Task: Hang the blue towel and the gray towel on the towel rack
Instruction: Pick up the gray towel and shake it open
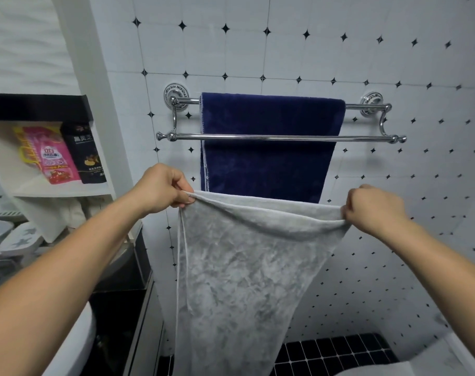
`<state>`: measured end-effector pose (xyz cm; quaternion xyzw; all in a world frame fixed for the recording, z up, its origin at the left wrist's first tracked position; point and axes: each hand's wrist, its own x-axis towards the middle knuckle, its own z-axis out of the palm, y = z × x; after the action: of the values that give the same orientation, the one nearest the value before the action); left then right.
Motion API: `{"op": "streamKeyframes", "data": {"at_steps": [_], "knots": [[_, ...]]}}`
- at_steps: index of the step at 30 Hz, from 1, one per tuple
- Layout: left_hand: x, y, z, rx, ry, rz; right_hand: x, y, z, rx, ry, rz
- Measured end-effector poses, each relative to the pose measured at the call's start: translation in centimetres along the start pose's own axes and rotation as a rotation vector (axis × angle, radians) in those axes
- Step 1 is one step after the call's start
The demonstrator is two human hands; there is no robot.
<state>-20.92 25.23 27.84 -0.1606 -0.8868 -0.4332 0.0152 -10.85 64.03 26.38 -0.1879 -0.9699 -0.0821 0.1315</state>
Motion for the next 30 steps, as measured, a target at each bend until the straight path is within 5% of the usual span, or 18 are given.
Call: {"op": "streamKeyframes", "data": {"at_steps": [2, 7, 11, 16, 18, 22, 25, 30], "knots": [[0.1, -0.2, 0.2, 0.037, 0.004, -0.004, 0.1, 0.4, 0.0, 0.012, 0.003, 0.036], [0.6, -1.9, 0.0, 0.059, 0.125, -0.085, -1.0, 2.0, -0.2, 0.699, -0.195, -0.198], [0.8, -2.5, -0.3, -0.037, 0.153, -0.134, -1.8, 2.7, -0.1, 0.423, -0.316, -0.364], [1.2, -2.5, 0.0, -0.068, 0.158, -0.124, -2.3, 2.7, 0.1, 0.192, -0.254, -0.450], [1.5, -2.8, -0.1, -0.066, 0.159, -0.109, -2.5, 2.9, 0.0, 0.191, -0.224, -0.425], [2.0, -3.8, -0.5, -0.089, 0.254, -0.136, -3.6, 2.7, -0.4, 0.724, -0.251, -0.317], [2.4, -4.4, -0.6, -0.095, 0.309, -0.157, -4.1, 1.8, 0.1, 0.839, -0.298, -0.303], [2.6, -3.9, 0.7, -0.090, 0.285, -0.119, -1.9, 0.0, 0.7, 0.838, -0.001, 0.092]]}}
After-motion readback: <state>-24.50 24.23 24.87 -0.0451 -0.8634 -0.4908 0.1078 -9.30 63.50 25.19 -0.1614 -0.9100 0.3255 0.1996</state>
